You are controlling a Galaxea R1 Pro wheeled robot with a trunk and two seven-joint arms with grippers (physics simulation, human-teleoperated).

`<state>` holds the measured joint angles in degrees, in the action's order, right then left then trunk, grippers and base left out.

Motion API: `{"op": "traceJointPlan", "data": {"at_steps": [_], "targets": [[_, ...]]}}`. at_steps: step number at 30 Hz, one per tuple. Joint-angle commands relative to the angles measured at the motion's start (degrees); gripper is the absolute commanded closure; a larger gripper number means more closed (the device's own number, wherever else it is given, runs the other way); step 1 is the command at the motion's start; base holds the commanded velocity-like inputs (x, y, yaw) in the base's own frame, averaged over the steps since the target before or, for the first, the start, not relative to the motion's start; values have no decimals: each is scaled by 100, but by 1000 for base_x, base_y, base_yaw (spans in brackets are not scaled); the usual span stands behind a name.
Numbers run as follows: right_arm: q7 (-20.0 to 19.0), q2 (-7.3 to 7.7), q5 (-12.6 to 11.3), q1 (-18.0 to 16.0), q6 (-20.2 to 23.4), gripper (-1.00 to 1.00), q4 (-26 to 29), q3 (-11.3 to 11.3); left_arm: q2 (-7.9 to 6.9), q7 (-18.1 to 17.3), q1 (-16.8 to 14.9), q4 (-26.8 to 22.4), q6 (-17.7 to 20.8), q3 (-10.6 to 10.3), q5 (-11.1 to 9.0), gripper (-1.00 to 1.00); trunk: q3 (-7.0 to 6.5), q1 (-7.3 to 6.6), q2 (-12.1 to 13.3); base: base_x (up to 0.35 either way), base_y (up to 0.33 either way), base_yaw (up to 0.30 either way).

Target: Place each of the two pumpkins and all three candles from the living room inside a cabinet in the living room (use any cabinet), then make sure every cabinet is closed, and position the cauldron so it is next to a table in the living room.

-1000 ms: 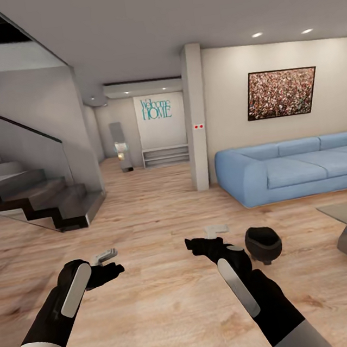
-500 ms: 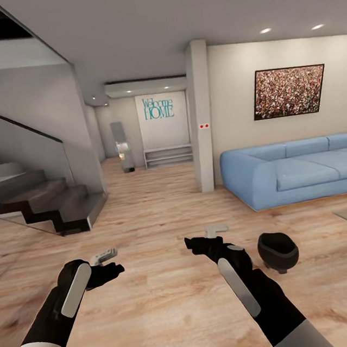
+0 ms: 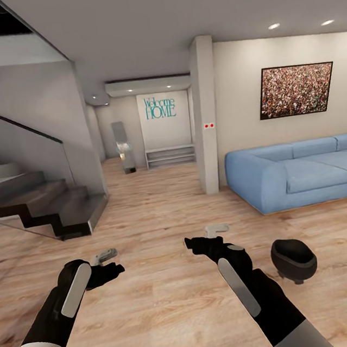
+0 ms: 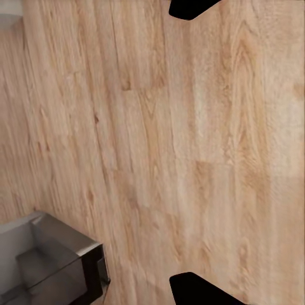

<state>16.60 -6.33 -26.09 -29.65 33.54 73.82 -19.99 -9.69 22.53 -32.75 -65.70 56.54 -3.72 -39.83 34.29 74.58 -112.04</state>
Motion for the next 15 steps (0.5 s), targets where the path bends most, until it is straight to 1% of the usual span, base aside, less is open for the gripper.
{"op": "traceJointPlan", "data": {"at_steps": [1,11,15], "targets": [[58,0,-62,-5,13,-100,7,-7,-6,58,-4,-5,6,-16,-60,-100,7,2,-3,280,138,0],[59,0,-134,-5,18,-100,-19,17,-1,58,-4,-5,6,-37,-60,-100,34,2,-3,281,135,0],[63,0,-141,-5,79,-100,-63,19,40,58,-4,-5,6,-40,-60,-100,37,2,-3,281,117,0]]}}
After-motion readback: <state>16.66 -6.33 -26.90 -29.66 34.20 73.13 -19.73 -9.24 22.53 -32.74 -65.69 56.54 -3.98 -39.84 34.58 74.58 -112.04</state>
